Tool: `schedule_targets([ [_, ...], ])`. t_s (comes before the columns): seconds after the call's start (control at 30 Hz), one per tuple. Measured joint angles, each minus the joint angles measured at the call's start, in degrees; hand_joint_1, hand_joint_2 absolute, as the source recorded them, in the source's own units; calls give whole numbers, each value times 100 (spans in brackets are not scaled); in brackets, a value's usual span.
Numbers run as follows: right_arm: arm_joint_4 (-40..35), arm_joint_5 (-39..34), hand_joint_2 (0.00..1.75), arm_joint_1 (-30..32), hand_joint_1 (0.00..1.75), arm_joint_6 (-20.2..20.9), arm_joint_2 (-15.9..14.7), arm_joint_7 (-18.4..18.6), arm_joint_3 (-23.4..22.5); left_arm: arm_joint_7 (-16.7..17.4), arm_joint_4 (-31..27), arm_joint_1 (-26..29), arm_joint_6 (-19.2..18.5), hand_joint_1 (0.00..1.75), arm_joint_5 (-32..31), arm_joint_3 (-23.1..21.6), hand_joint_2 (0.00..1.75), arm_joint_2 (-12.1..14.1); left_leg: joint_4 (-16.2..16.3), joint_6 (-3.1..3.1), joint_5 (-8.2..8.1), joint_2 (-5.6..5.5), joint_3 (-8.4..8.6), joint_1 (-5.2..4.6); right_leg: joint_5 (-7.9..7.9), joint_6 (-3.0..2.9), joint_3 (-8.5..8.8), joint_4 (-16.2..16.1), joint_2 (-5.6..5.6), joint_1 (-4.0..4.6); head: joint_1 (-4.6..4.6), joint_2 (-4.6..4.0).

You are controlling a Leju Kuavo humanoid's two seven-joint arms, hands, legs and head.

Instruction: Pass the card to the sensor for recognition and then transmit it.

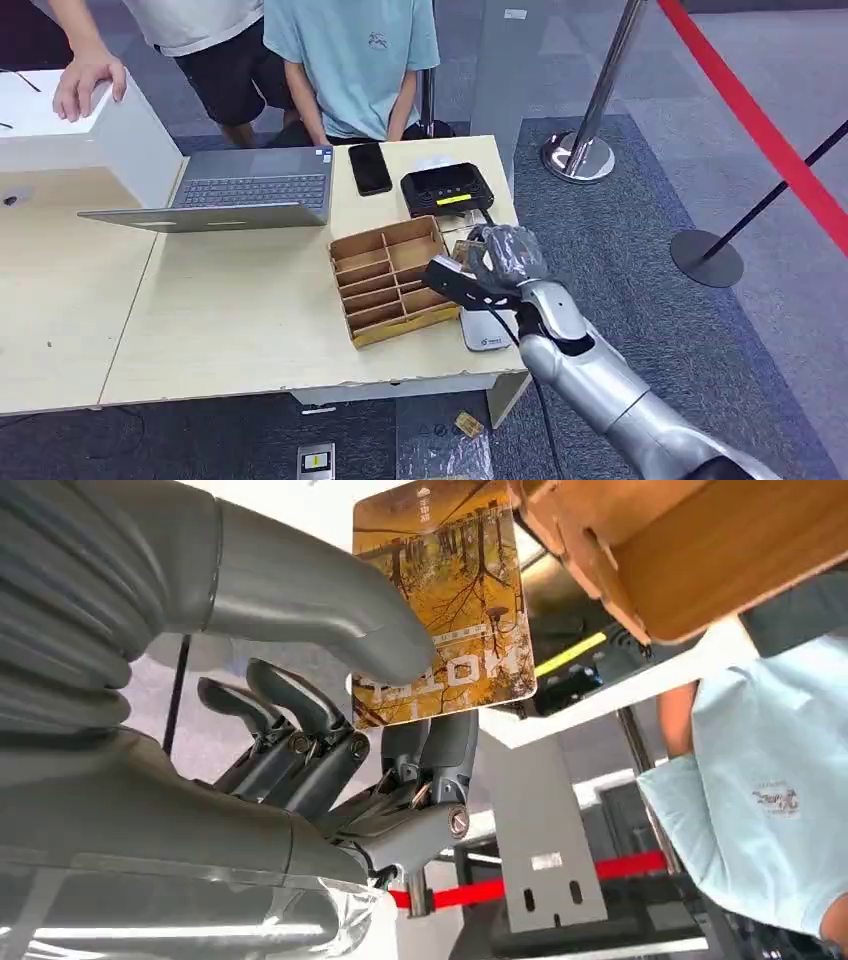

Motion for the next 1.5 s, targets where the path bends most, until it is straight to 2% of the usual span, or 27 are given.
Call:
schedule_targets([
  [0.13, 88, 79, 175, 21, 175, -4, 22, 15, 29, 11, 0, -3, -2, 0, 2, -33, 175, 0, 0, 0, 0, 0, 1, 0, 0, 0, -1, 0, 0, 0, -2, 0],
  [0.33, 216, 1068, 175, 24, 175, 42, -7, 365, 64, 66, 0, -8, -2, 0, 19, -116, 175, 0, 0, 0, 0, 1, 2, 0, 0, 0, 1, -1, 0, 0, 0, 0],
  [0.53, 363, 1440, 175, 91, 175, 103, -57, 481, 68, 35, 0, -13, 2, 0, 68, -166, 175, 7, 0, 0, 0, 1, 1, -1, 0, 0, 0, 0, 0, -1, 0, 0],
  [1.2, 437, 1025, 175, 121, 175, 216, -94, 435, 18, 35, 0, -21, 50, 0, 256, -275, 175, 11, 0, 0, 0, 1, 1, 0, 0, 0, 0, 0, 0, 0, 0, 0],
  [1.5, 297, 428, 175, 105, 175, 660, -94, 531, 22, 24, 0, -22, 85, 0, 371, -278, 175, 11, -1, 0, 0, 1, 0, 0, 0, 0, 0, 0, 0, 0, 0, 0],
])
